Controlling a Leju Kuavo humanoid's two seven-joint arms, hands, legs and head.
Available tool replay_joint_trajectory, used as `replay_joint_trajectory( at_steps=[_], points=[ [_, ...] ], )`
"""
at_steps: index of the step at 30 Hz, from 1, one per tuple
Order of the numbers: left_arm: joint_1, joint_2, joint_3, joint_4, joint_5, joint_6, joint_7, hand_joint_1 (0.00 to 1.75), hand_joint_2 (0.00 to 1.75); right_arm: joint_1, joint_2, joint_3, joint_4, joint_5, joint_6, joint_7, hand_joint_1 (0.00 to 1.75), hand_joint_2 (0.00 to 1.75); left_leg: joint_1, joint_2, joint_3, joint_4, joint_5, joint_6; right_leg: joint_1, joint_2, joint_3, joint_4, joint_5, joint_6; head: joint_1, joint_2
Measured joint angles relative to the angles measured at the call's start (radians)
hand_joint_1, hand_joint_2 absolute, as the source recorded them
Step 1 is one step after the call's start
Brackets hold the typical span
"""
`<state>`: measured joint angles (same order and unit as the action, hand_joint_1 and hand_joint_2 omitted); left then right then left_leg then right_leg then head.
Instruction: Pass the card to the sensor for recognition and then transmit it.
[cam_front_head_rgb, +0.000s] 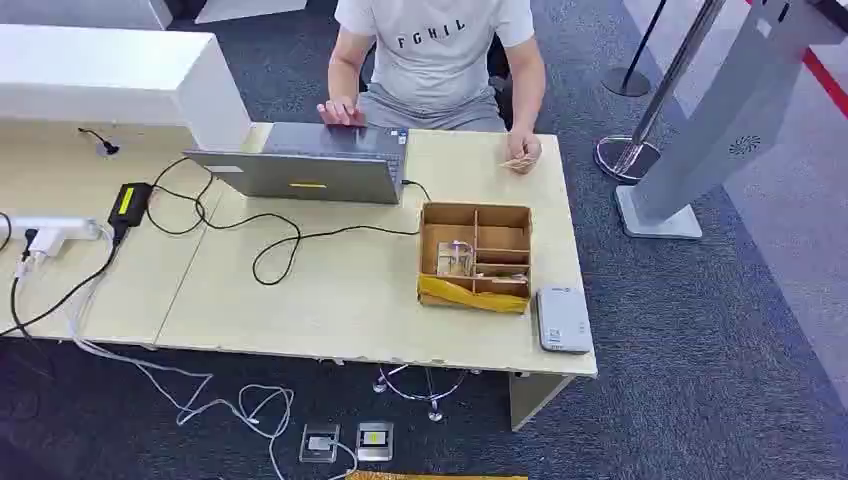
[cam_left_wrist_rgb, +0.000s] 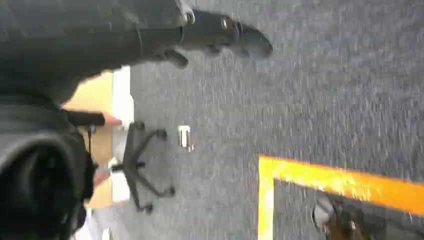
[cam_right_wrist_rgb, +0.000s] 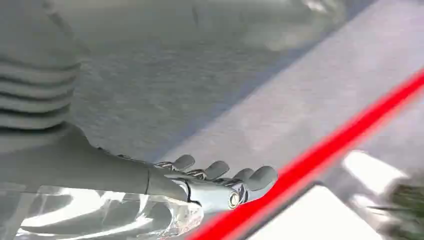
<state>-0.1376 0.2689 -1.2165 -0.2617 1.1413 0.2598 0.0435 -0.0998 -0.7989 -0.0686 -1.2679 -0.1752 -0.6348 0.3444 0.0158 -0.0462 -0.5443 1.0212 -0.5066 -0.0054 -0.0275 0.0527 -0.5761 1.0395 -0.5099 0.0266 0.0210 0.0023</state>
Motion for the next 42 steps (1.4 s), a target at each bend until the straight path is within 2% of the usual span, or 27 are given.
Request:
replay_joint_trajectory(
  at_steps=[4, 6, 10, 12, 15, 19, 22, 27, 35, 39, 42],
  points=[
    [0.0, 0.01, 0.0, 0.001, -0.026, -0.02, -0.004, 0.0, 0.0, -0.071, -0.055, 0.073, -0.167, 0.125, 0.038, 0.096, 0.0, 1.75, -0.002, -0.002, -0.006, 0.0, 0.002, 0.0, -0.002, -0.003, -0.003, 0.001, 0.0, 0.0, -0.001, 0.0],
    [-0.003, 0.016, 0.0, 0.002, -0.041, -0.032, -0.016, 0.0, 0.0, -0.146, -0.071, 0.127, -0.266, 0.241, 0.112, 0.16, 0.0, 1.75, -0.001, -0.002, -0.005, 0.0, 0.002, 0.0, -0.001, -0.003, -0.003, 0.001, 0.0, 0.0, 0.0, 0.0],
    [-0.004, 0.016, -0.001, 0.003, -0.066, -0.048, -0.039, 0.0, 0.0, -0.256, -0.071, 0.277, -0.398, 0.488, 0.278, 0.267, 0.0, 1.75, 0.0, -0.008, -0.006, 0.0, 0.005, -0.001, 0.0, -0.007, -0.003, 0.001, 0.0, 0.0, -0.001, 0.0],
    [-0.004, 0.017, -0.001, 0.003, -0.078, -0.058, -0.047, 0.0, 0.0, -0.32, -0.065, 0.362, -0.45, 0.663, 0.386, 0.303, 0.0, 1.75, 0.0, -0.008, -0.006, 0.0, 0.005, -0.001, 0.0, -0.007, -0.004, 0.001, 0.0, 0.0, 0.0, 0.0],
    [-0.005, 0.017, -0.001, 0.006, -0.095, -0.072, -0.059, 0.0, 0.0, -0.388, -0.047, 0.501, -0.474, 0.844, 0.509, 0.3, 0.0, 1.75, 0.001, -0.009, -0.005, 0.0, 0.005, -0.001, 0.001, -0.008, -0.003, 0.001, 0.0, 0.0, -0.001, 0.0],
    [-0.005, 0.017, -0.001, 0.006, -0.105, -0.081, -0.064, 0.0, 0.0, -0.408, -0.01, 0.613, -0.473, 0.935, 0.585, 0.264, 0.0, 1.75, 0.001, -0.01, -0.007, 0.0, 0.005, -0.001, 0.001, -0.01, -0.004, 0.001, 0.0, 0.0, 0.0, 0.0],
    [-0.006, 0.017, -0.001, 0.01, -0.106, -0.08, -0.064, 0.0, 0.0, -0.428, 0.028, 0.678, -0.467, 0.949, 0.592, 0.244, 0.0, 1.75, 0.001, -0.009, -0.007, 0.0, 0.005, -0.001, 0.001, -0.009, -0.004, 0.001, 0.0, 0.0, 0.0, 0.0],
    [-0.006, 0.016, -0.001, 0.011, -0.103, -0.08, -0.045, 0.0, 0.0, -0.455, 0.101, 0.734, -0.427, 0.923, 0.566, 0.218, 0.0, 1.75, 0.001, -0.009, -0.007, 0.0, 0.005, -0.001, 0.001, -0.009, -0.005, 0.001, 0.0, 0.0, 0.0, 0.0],
    [-0.004, 0.01, -0.001, 0.011, -0.084, -0.057, -0.013, 0.0, 0.0, -0.492, 0.229, 0.803, -0.288, 0.852, 0.428, 0.166, 0.0, 1.75, 0.001, -0.009, -0.007, 0.0, 0.005, -0.002, 0.001, -0.009, -0.004, 0.001, 0.0, 0.0, 0.0, 0.0],
    [-0.004, 0.007, 0.0, 0.011, -0.084, -0.045, -0.013, 0.0, 0.0, -0.498, 0.29, 0.819, -0.213, 0.891, 0.374, 0.166, 0.0, 1.75, 0.001, -0.009, -0.007, 0.0, 0.005, -0.002, 0.001, -0.009, -0.005, 0.001, 0.0, 0.0, 0.0, 0.0],
    [-0.003, 0.006, 0.0, 0.011, -0.085, -0.038, -0.01, 0.0, 0.0, -0.499, 0.317, 0.827, -0.182, 0.926, 0.365, 0.167, 0.0, 1.75, 0.001, -0.009, -0.007, 0.0, 0.005, -0.002, 0.001, -0.009, -0.005, 0.001, 0.0, 0.0, 0.0, 0.0]
  ],
)
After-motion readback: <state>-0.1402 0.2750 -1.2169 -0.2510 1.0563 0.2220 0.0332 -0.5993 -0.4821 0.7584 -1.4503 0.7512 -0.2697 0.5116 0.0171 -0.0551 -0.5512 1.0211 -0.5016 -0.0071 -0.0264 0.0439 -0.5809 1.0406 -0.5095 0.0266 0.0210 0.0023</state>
